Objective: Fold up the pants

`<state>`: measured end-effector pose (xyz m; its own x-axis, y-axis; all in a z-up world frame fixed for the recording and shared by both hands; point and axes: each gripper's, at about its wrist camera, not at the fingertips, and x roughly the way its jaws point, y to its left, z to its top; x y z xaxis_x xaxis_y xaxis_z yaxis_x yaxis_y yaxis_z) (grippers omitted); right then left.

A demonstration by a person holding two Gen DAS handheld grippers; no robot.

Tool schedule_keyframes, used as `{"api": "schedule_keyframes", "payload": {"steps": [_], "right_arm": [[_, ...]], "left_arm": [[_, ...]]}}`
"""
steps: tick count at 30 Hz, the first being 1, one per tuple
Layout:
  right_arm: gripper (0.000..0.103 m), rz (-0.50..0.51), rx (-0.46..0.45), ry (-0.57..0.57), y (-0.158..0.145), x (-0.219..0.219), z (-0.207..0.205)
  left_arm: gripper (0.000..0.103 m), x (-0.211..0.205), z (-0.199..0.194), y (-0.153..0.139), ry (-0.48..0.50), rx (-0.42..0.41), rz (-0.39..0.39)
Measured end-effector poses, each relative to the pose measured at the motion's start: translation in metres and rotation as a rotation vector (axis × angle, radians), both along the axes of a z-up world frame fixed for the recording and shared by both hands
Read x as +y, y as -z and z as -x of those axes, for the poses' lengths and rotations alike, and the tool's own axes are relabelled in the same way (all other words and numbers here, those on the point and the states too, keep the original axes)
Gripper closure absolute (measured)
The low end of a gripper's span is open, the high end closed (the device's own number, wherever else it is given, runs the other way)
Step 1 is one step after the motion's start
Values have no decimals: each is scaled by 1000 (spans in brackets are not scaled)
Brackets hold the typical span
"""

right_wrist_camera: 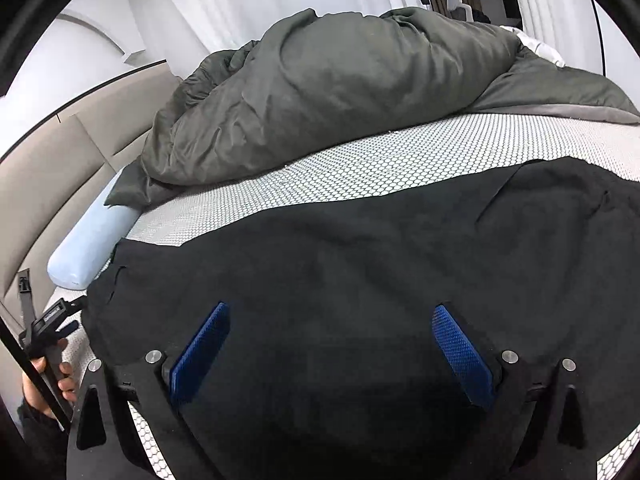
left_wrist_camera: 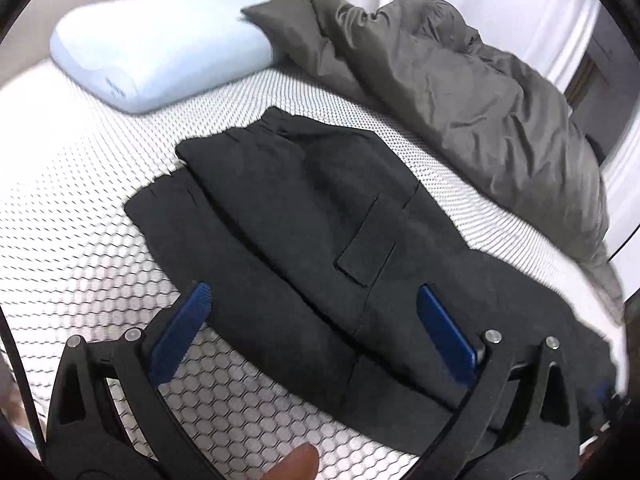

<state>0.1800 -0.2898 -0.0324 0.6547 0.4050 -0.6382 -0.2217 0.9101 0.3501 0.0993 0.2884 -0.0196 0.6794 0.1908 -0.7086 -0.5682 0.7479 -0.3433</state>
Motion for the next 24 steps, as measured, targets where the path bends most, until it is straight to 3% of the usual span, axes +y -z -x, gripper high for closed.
{"api": "schedule_keyframes", "payload": {"steps": [3,6,11,13,19,22,24], "right_arm": [[0,-15,3,-15,-1,1,2],[0,-20,6,-32,-1,3,3],[0,-8,-1,-37,-3,3,7],[0,-6,2,-38,-2,2,7],[0,-7,17,-33,0,0,4],[0,-7,17,-38,0,1,4],[0,4,14,-42,1,4,4]], "left_arm": [[1,14,-5,0,-42,-44,88],[1,22,-10,-4,-71,-78,104],[8,28,-16,5,-32,-103,212],[25,27,-20,12,-16,-99,233],[54,23,-29,16,-13,-93,193],[86,28,-34,25,-64,-36,170],[96,32,-35,33,-87,-15,181]]}}
